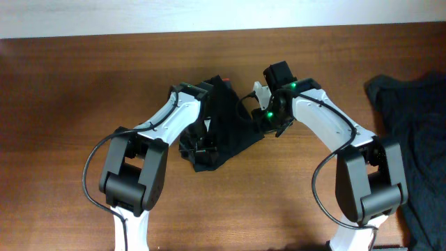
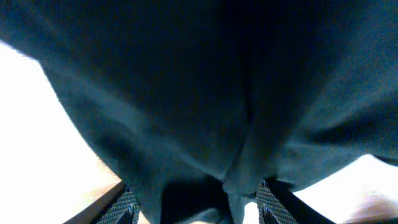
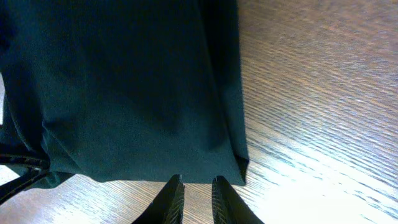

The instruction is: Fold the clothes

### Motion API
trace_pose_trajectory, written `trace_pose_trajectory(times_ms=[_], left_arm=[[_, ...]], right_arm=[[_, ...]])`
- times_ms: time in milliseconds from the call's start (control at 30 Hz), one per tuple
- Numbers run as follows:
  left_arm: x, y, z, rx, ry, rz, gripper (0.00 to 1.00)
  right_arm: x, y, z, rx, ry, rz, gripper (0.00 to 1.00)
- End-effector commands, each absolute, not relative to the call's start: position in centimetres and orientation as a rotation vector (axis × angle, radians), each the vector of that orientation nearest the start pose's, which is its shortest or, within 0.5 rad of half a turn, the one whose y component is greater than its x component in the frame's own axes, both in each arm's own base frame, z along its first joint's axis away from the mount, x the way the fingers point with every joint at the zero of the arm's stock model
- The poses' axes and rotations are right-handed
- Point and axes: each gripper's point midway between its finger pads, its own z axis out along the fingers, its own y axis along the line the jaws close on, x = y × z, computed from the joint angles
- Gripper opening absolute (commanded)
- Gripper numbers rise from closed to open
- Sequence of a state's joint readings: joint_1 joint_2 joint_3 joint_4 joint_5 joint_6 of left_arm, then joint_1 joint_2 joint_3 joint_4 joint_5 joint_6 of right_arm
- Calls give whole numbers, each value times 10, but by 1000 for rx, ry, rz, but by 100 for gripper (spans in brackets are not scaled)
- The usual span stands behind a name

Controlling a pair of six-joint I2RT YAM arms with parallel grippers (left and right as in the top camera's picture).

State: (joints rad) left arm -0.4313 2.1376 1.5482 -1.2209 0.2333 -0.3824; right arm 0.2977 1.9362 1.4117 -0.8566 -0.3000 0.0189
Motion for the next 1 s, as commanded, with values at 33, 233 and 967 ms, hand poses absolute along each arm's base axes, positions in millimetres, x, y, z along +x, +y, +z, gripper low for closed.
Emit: trace_pose_trajectory(times_ms=[33, 233, 967], left_arm=[[298, -184, 22, 3, 3418, -283, 59], [302, -185, 21, 5, 3400, -291, 59], [290, -137, -14, 50, 3369, 140, 1]], right_arm=[[372, 172, 54, -482, 2915, 537, 21], [371, 172, 45, -480, 2937, 537, 21], [367, 167, 7, -485, 3024, 481, 16]])
